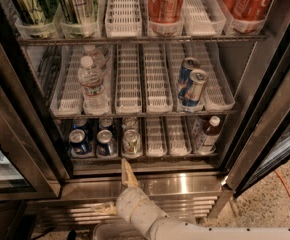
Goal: Pick pepsi can from bottom shelf of fridge
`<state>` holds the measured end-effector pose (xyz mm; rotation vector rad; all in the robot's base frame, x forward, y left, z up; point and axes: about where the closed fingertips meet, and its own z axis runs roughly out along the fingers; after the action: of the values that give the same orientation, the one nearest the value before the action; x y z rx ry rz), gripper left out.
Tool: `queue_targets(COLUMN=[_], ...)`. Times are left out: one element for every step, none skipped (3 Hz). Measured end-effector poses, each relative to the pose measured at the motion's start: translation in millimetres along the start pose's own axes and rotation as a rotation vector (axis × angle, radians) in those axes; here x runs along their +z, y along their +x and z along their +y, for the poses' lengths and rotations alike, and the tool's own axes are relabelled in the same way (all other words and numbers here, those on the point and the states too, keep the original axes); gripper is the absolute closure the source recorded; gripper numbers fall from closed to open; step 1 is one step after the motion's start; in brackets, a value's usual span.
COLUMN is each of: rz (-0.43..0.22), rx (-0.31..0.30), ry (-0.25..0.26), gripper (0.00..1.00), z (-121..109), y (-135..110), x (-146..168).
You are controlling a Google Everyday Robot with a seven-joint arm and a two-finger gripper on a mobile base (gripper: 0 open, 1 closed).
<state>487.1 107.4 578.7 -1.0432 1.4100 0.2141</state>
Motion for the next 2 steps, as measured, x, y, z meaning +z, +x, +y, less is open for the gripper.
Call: queue_targets(rz=[0.004, 0.001], rx=[0.055, 0.056], ry=[0.024, 0.035], gripper=[0.0, 0.0], z=[-3.7, -0.2], y=[4.3, 5.2], x=[-3.7, -1.3])
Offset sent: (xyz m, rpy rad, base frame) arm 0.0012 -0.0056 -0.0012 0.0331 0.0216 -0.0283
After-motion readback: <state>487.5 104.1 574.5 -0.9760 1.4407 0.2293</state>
